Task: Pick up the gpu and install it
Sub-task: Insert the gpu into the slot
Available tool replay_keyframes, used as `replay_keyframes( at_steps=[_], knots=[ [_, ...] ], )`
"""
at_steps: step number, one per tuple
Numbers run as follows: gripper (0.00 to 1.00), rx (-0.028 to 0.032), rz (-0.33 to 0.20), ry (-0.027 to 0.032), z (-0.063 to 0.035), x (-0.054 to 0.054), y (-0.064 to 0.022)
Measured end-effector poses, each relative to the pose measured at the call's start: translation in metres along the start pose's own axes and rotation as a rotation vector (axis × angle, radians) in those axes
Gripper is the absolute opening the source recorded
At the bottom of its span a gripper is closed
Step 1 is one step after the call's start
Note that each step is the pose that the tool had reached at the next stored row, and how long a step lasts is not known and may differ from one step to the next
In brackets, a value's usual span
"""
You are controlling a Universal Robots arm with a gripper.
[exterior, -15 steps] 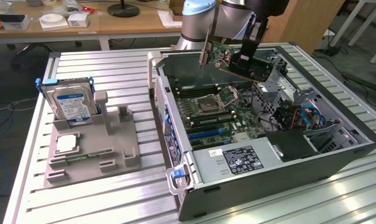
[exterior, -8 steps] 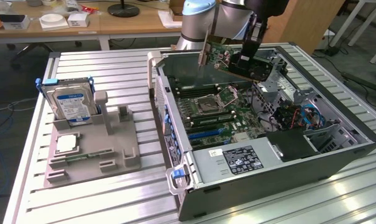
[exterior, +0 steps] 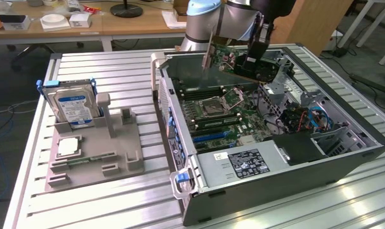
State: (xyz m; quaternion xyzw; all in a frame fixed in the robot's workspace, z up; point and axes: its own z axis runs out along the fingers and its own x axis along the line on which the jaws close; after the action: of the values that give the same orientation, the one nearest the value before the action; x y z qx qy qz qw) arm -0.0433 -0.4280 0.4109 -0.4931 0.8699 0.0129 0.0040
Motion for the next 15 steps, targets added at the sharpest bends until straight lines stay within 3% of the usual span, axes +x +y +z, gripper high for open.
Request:
replay_keyframes(
  at_steps=[15],
  knots=[
    [0.27,-0.0026,-0.131,0.0023,0.0000,0.0006,-0.0003]
  ],
)
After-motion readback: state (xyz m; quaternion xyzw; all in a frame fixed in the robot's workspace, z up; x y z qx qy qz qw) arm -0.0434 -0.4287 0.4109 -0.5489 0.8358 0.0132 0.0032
